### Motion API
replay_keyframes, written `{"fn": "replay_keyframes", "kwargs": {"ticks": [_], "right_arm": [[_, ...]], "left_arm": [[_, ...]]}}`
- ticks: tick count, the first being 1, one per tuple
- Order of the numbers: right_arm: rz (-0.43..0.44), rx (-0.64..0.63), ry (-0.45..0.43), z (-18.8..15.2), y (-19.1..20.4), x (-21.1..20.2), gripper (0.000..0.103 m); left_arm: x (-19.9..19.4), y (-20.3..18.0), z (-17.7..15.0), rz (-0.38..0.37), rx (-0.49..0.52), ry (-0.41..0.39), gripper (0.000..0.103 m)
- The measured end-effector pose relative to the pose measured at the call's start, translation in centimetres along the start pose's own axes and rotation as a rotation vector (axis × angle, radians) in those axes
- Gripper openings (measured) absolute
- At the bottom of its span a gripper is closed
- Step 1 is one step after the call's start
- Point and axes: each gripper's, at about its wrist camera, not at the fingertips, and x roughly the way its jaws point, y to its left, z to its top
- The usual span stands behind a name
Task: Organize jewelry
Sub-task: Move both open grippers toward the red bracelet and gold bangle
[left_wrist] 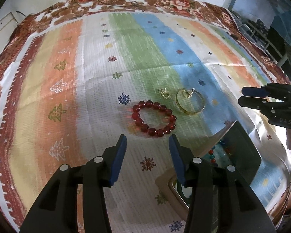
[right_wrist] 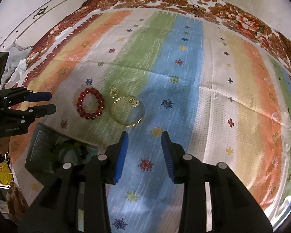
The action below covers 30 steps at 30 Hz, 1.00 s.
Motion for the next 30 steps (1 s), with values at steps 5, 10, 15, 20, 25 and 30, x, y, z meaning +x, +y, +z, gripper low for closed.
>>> {"fn": "replay_keyframes", "kwargs": {"ticks": [5,10,15,20,25,30], "right_arm": [[0.002,-0.006,0.021,0.7,-0.3,1.6,0.037],[0.009,-0.007,0.04,1.6,-0.7,3.3,0.037],[0.015,-0.01,0.057,2.3,-0.8,4.9,0.037],[0.018,-0.015,0.072,2.9,-0.9,6.3,0.037],[0.023,-0.019,0.082,3.4,-0.8,7.4,0.037],[0.023,-0.033,0.095,3.7,-0.3,8.3,0.037]], "left_arm": [[1.1,0.6,0.6,0.01,-0.001,0.02,0.045],[2.6,1.3,1.2,0.013,-0.001,0.044,0.045],[3.7,1.8,1.9,-0.013,-0.01,0.058,0.045],[4.5,2.0,2.3,-0.005,-0.003,0.069,0.045],[5.2,1.8,2.6,0.005,0.018,0.079,0.045],[6.1,1.2,2.9,0.007,0.041,0.092,0.045]]}}
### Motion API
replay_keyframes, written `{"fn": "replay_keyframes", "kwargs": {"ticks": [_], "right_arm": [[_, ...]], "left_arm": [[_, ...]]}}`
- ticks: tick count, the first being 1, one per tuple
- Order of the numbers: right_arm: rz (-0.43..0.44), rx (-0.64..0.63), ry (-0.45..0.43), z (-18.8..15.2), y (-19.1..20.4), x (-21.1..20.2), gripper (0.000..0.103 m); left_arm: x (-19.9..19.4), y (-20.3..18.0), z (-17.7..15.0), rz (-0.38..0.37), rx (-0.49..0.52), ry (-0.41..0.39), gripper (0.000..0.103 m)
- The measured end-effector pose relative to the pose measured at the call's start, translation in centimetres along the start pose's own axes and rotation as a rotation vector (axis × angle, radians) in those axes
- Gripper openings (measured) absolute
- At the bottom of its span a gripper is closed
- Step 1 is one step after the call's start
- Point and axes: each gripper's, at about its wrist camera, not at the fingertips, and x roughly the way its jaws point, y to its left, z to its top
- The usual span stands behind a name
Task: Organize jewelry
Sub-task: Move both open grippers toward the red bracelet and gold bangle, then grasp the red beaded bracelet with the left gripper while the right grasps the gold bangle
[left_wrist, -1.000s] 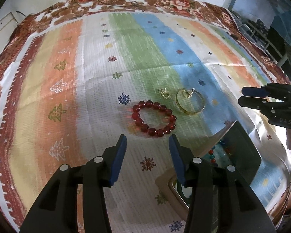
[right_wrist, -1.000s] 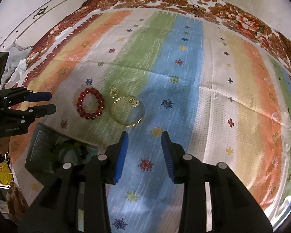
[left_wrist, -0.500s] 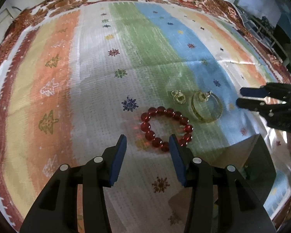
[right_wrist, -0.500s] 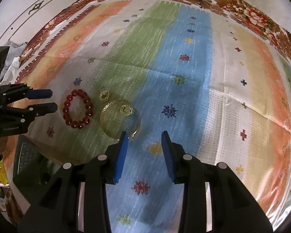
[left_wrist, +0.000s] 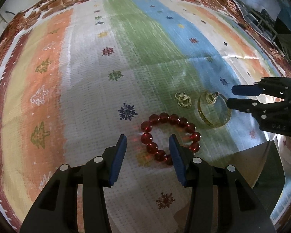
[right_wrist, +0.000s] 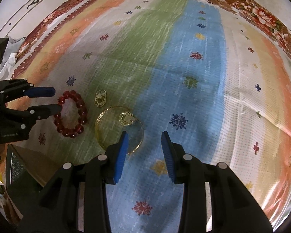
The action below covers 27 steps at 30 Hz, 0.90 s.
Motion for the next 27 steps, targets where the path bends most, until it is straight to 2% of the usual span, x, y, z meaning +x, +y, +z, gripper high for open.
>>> {"fn": "replay_keyframes", "kwargs": {"ticks": [6,10,20,24,27], "right_arm": [[0.001,-0.004,0.015,0.1,0.1,1.1,0.037],[-0.005,-0.009,0.019,0.2,0.2,1.4,0.038],[-0.012,-0.016,0.023,0.4,0.6,2.1,0.044],[-0.014,-0.021,0.025,0.5,0.6,2.4,0.045],[-0.022,-0.026,0.026,0.4,0.7,2.5,0.044]], "left_arm": [[1.0,-0.2,0.1,0.013,0.018,0.023,0.045],[1.2,-0.4,0.1,0.002,0.029,0.027,0.049],[1.7,-0.2,0.3,-0.004,0.055,0.042,0.05],[2.0,-0.1,0.3,0.022,0.069,0.042,0.038],[1.9,-0.1,0.2,0.029,0.078,0.037,0.035]]}}
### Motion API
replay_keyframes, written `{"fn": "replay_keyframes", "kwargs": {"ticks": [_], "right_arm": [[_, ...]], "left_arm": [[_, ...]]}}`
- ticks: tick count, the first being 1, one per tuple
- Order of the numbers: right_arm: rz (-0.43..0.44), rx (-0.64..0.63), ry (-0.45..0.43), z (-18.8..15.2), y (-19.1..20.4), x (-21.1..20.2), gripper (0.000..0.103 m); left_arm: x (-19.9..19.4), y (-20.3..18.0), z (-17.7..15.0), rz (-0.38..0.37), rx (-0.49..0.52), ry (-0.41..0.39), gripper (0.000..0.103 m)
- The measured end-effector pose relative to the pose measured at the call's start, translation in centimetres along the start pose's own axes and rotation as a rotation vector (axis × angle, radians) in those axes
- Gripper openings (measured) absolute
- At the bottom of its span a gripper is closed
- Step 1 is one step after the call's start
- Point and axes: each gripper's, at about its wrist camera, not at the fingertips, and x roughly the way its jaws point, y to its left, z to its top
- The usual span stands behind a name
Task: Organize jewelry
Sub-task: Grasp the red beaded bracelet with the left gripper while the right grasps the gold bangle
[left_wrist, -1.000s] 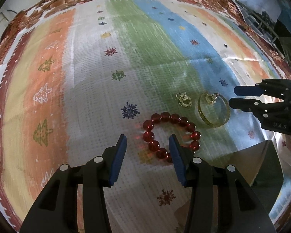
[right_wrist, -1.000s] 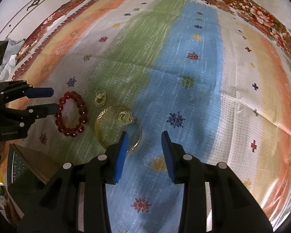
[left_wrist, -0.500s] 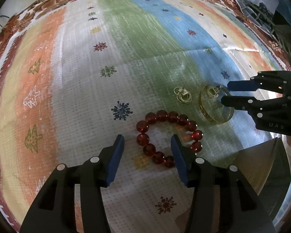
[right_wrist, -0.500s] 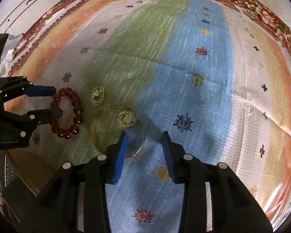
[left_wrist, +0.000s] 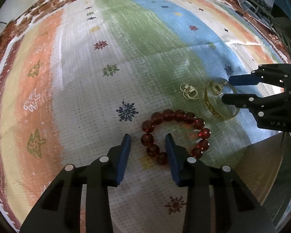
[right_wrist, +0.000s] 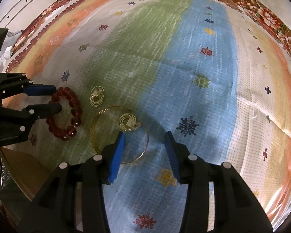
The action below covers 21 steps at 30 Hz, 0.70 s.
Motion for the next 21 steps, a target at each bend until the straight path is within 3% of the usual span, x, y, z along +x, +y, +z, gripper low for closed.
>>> {"fn": "replay_keyframes", "kwargs": {"ticks": [3,4,5,21], "right_arm": [[-0.02,0.005,-0.01,0.0,-0.1,-0.1,0.028],[-0.024,0.014,-0.015,0.0,-0.3,-0.1,0.013],[-0.023,0.03,-0.018,0.0,-0.5,-0.2,0.007],[-0.023,0.016,-0.075,-0.8,0.3,-3.6,0.005]], "left_arm": [[-0.1,0.2,-0.2,0.034,-0.006,-0.01,0.017],[-0.1,0.5,-0.3,0.041,-0.016,-0.013,0.013],[-0.2,0.8,-0.3,0.027,-0.029,-0.016,0.013],[-3.7,1.6,-1.2,0.002,-0.094,-0.081,0.013]]}}
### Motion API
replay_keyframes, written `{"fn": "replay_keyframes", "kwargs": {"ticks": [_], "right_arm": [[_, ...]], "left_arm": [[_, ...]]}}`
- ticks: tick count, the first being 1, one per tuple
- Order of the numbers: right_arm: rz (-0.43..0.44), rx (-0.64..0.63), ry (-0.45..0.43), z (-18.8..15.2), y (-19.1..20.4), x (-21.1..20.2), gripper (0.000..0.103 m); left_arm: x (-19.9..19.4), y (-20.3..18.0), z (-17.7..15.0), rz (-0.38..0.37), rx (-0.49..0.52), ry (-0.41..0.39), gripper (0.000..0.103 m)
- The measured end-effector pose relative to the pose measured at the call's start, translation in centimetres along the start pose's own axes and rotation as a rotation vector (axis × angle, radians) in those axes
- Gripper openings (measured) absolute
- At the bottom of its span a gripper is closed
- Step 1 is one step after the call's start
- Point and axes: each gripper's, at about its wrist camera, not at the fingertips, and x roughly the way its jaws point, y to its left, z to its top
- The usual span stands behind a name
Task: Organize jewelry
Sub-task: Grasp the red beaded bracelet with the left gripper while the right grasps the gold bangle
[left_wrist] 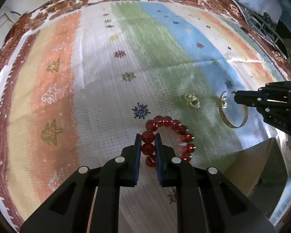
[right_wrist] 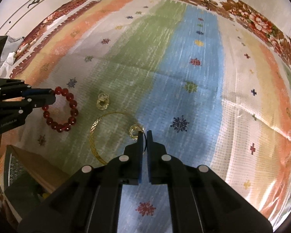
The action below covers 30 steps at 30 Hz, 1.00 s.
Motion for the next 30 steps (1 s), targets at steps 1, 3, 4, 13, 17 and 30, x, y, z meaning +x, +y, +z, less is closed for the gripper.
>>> {"fn": "replay_keyframes", "kwargs": {"ticks": [1,3,4,13,17,30], "right_arm": [[-0.001,0.0,-0.009,0.0,0.1,-0.5,0.005],[-0.001,-0.002,-0.019,0.0,0.2,-1.3,0.005],[-0.002,-0.003,-0.026,0.0,0.4,-1.8,0.005],[-0.011,-0.015,-0.052,-0.7,1.3,-4.6,0.005],[-0.016,-0.014,-0.068,-1.1,1.8,-6.0,0.005],[-0.015,-0.029,-0.128,-2.3,3.7,-11.2,0.005]], "left_arm": [[-0.5,-0.1,0.0,-0.003,0.0,-0.007,0.013],[-1.1,-0.4,0.2,-0.008,0.003,-0.017,0.013],[-1.3,-0.6,0.3,-0.012,0.005,-0.02,0.013],[-3.6,-1.6,-0.1,-0.007,0.017,-0.047,0.013],[-4.9,-2.2,-0.3,-0.007,0.027,-0.063,0.013],[-10.4,-4.2,-1.1,0.007,0.057,-0.143,0.013]]}}
